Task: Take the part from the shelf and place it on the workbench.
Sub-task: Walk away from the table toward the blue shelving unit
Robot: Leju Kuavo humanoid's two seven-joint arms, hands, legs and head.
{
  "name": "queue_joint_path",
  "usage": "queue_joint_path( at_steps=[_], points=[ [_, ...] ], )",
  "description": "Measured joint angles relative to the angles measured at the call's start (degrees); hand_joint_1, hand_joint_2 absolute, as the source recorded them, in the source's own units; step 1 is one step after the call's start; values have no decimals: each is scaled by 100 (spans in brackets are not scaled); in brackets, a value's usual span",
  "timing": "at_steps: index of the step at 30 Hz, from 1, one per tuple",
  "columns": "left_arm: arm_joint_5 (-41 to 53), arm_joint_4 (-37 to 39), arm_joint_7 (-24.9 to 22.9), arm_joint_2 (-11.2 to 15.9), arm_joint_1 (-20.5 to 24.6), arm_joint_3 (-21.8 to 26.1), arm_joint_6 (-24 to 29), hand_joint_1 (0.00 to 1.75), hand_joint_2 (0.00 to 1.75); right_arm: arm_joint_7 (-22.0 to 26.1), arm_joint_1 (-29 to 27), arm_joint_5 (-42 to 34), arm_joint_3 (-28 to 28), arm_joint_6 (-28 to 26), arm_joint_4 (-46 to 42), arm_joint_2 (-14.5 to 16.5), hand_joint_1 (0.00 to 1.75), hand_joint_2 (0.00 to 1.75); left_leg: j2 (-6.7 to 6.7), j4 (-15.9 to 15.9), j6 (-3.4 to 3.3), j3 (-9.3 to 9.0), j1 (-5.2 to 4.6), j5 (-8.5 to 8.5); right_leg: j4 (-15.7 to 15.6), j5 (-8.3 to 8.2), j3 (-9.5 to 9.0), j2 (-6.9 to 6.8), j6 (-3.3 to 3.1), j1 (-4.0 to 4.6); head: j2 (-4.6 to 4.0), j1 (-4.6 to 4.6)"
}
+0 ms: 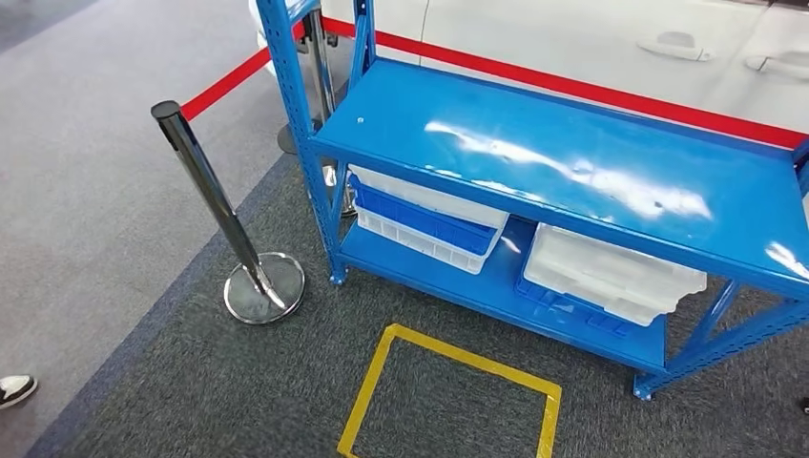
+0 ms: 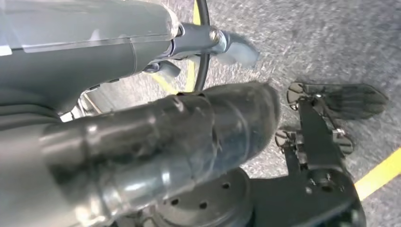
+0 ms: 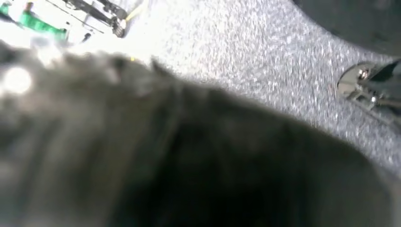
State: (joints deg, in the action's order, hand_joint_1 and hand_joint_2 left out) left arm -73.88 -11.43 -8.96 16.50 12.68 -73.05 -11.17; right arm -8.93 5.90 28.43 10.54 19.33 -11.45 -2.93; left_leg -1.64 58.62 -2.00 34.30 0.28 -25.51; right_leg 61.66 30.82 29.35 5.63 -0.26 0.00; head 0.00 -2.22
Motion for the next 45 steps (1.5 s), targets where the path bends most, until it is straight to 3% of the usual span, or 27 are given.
queue_joint_path(
  at_steps=[3,5,6,7,9,10,11,12,14,16,18,20,21,22,24,26,28,29,31,33,35,36,37,39,41,43,45],
  points=[
    [5,-9,-7,-5,21,50,-4,0,0,9,42,-5,-2,1,-1,-11,0,0,175,-77,-67,-190,-10,-76,817,329,513,-443,80,-11,0,-16],
    [25,-10,-24,-7,18,68,-4,0,0,11,42,-6,-3,1,-1,-11,0,0,292,-80,-75,-306,-19,-183,1247,482,904,-511,104,-27,0,-16],
    [41,-11,-33,-9,17,72,-4,0,0,11,31,-5,-4,2,0,-12,0,0,349,-80,-71,-386,-20,-250,1214,419,993,-531,106,-30,0,-17],
    [56,-11,-40,-12,17,76,-4,0,0,10,20,-4,-4,2,0,-13,0,0,405,-81,-62,-481,-21,-321,1007,236,1002,-565,93,-27,0,-18],
    [77,-12,-48,-21,16,85,-3,0,0,8,0,-2,-4,2,2,-18,0,0,518,-77,-33,-660,-32,-470,355,-332,913,-750,19,19,0,-13],
    [82,-13,-49,-23,19,92,-3,0,0,8,3,-1,-4,2,3,-21,0,0,572,-74,-4,-724,-46,-540,116,-521,877,-848,-31,53,0,-10],
    [86,-13,-54,-26,25,99,-1,0,0,9,9,-1,-4,2,3,-24,0,0,633,-80,28,-781,-59,-603,-26,-628,852,-911,-77,84,0,-5],
    [91,-14,-61,-29,34,105,1,0,0,9,14,0,-4,3,3,-25,0,0,676,-66,63,-840,-72,-631,-72,-622,837,-915,-114,101,0,0],
    [97,-17,-74,-33,58,116,2,0,0,10,20,4,-5,3,1,-23,0,0,686,8,126,-916,-70,-648,-145,-600,699,-790,-179,73,0,2],
    [102,-23,-79,-39,74,125,1,0,0,10,36,7,-6,3,0,-23,0,0,476,389,173,-765,-39,-711,-219,-567,546,-665,-242,31,0,4],
    [110,-25,-79,-41,72,148,1,0,0,10,67,7,-7,2,0,-23,0,0,256,1025,221,-327,4,-960,-251,-516,458,-529,-275,5,0,8],
    [126,-26,-83,-41,58,174,1,0,0,10,74,7,-7,2,0,-23,0,0,207,1436,278,79,46,-1193,-251,-440,375,-365,-268,-11,0,9],
    [134,-27,-86,-40,48,183,1,0,0,10,65,7,-7,2,0,-23,0,0,203,1406,300,177,66,-1166,-249,-393,314,-280,-252,-20,0,10],
    [142,-27,-90,-39,42,189,1,0,0,10,56,7,-7,3,0,-23,0,0,187,1206,315,197,83,-998,-247,-342,244,-202,-231,-30,0,9],
    [155,-27,-98,-31,18,203,1,0,0,10,43,7,-7,3,2,-22,0,0,39,552,326,135,104,-408,-230,-237,121,-66,-172,-49,0,8],
    [171,-27,-107,-23,9,219,2,0,0,11,46,8,-7,3,4,-18,0,0,-110,154,268,93,92,-77,-214,-159,93,51,-93,-64,0,11],
    [187,-29,-117,-26,28,228,2,0,0,13,37,13,-7,3,5,-14,0,0,-75,78,169,41,72,-61,-204,-144,94,123,-13,-65,0,14],
    [194,-33,-121,-31,39,233,2,0,0,13,30,15,-7,3,6,-15,0,0,-21,42,127,-14,73,-35,-172,-141,99,83,20,-65,0,12],
    [204,-41,-129,-34,50,245,2,0,0,13,37,20,-7,5,7,-17,0,0,85,-38,48,-138,83,-61,123,-56,236,-177,63,-51,0,6],
    [211,-44,-129,-33,54,256,1,0,0,14,58,24,-7,6,7,-15,0,0,198,-71,-16,-239,69,-130,763,182,635,-444,103,-48,0,3],
    [215,-44,-132,-33,50,262,1,0,0,13,62,29,-7,-10,7,-14,0,0,290,-70,-30,-332,52,-216,1265,334,1036,-516,133,-61,0,3],
    [215,-44,-136,-37,48,268,2,0,0,8,54,31,-7,-32,7,-15,0,0,319,-69,-24,-394,47,-263,1263,254,1115,-527,137,-65,0,3],
    [215,-45,-140,-42,46,280,3,0,0,-2,44,25,-7,-63,7,-15,0,0,341,-68,-13,-465,45,-313,1064,61,1095,-536,127,-66,0,3],
    [218,-51,-142,-61,44,326,10,0,0,-44,23,-4,-10,-138,9,-18,0,0,384,-71,16,-612,39,-415,364,-439,888,-580,59,-35,0,4],
    [238,-58,-136,-76,46,377,17,0,87,-97,26,-28,-24,-184,14,-20,0,0,421,-75,67,-669,28,-496,-66,-606,772,-634,-26,20,0,2],
    [257,-60,-140,-82,45,415,21,0,175,-124,29,-30,-37,-186,18,-19,0,0,431,-50,114,-688,9,-539,-142,-593,744,-637,-61,24,0,-1],
    [267,-60,-156,-85,41,454,24,0,175,-131,24,-29,-42,-174,20,-15,0,0,425,-39,90,-736,-4,-547,-161,-641,688,-616,-48,1,0,-1]
  ],
)
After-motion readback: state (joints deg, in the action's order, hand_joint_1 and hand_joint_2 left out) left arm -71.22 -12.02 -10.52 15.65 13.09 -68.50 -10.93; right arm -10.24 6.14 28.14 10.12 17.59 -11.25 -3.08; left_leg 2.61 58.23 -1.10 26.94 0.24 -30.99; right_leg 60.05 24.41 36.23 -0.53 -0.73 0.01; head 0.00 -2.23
